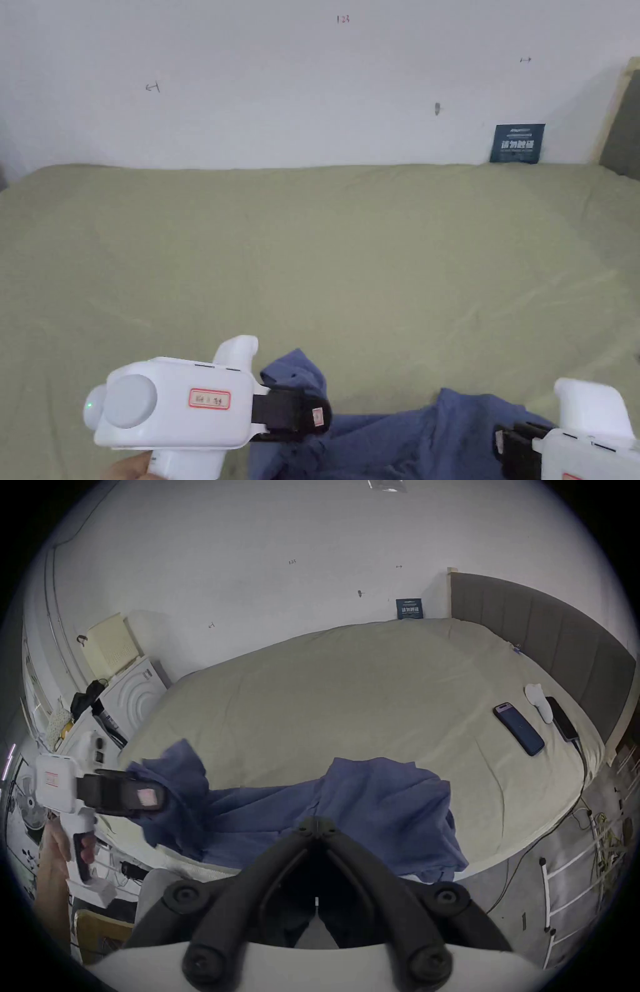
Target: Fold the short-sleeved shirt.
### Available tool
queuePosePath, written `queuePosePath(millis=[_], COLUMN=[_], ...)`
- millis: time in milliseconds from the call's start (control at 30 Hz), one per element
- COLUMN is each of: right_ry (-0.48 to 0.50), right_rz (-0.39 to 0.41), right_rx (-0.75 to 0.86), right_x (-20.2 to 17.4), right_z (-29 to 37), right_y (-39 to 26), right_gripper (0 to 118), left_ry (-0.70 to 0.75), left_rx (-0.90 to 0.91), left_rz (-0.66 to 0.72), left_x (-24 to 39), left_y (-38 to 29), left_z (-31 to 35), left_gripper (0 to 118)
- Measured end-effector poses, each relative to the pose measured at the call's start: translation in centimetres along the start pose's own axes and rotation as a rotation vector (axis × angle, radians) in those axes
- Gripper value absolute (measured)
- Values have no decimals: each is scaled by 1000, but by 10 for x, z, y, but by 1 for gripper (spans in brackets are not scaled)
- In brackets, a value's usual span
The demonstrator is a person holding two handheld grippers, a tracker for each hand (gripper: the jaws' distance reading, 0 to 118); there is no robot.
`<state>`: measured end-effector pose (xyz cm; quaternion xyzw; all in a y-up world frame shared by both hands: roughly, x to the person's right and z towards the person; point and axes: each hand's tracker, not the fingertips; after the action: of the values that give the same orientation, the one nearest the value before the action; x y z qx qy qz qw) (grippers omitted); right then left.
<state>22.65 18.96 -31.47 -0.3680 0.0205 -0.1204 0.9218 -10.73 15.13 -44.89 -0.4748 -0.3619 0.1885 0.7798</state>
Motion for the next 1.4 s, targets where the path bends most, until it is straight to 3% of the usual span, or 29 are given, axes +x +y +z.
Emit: queuePosePath(millis=[67, 167, 200, 233, 300, 467, 500, 533, 567, 600, 667, 700, 800, 900, 1133, 1200, 1300, 1400], right_ry=[-11, -28, -26, -26, -22, -11, -11, -9, -5, -1, -1, -2, 5, -3, -27, -31, -32, -19], right_rz=[-2, -9, -11, -11, -6, 15, 16, 14, 10, 6, 2, 2, -4, -13, -28, -34, -34, -28], right_rx=[-1, -19, -25, -27, -27, -32, -33, -35, -38, -41, -47, -49, -48, -38, -22, -24, -25, -21], right_x=[4, 7, 7, 7, 6, 5, 6, 6, 7, 8, 8, 7, 8, 11, 19, 19, 17, 14], right_z=[-1, -6, -7, -7, -8, -10, -10, -11, -11, -11, -12, -11, -6, 0, 9, 8, 6, 8], right_y=[-2, -2, -2, -1, 0, 0, -1, -2, -3, -5, -7, -8, -12, -13, -12, -12, -11, -10], right_gripper=[1, 1, 2, 2, 2, 2, 2, 2, 2, 2, 2, 2, 2, 2, 2, 2, 2, 2], left_ry=[-17, -63, -69, -68, -47, -105, -148, -211, -229, -219, -70, -21, -78, -85, -28, -109, -104, -115], left_rx=[-36, -79, -105, -120, -114, -21, 6, 47, 94, 124, 144, 139, 77, 69, -60, -93, -122, -61], left_rz=[53, 21, 21, 15, 17, 136, 145, 186, 227, 272, 325, 326, 384, 353, 131, 98, 111, 215], left_x=[-3, 1, 2, 0, -6, -22, -27, -34, -41, -47, -57, -61, -64, -50, 6, 16, 17, 3], left_y=[4, 6, 6, 4, -1, 2, 2, 0, -2, -4, -10, -11, -21, -28, -42, -47, -54, -49], left_z=[-29, -57, -64, -70, -75, -45, -38, -30, -27, -26, -35, -41, -71, -101, -154, -163, -171, -143], left_gripper=[8, 10, 19, 36, 79, 78, 73, 59, 27, 27, 0, 0, 0, 0, 0, 0, 0, 0])
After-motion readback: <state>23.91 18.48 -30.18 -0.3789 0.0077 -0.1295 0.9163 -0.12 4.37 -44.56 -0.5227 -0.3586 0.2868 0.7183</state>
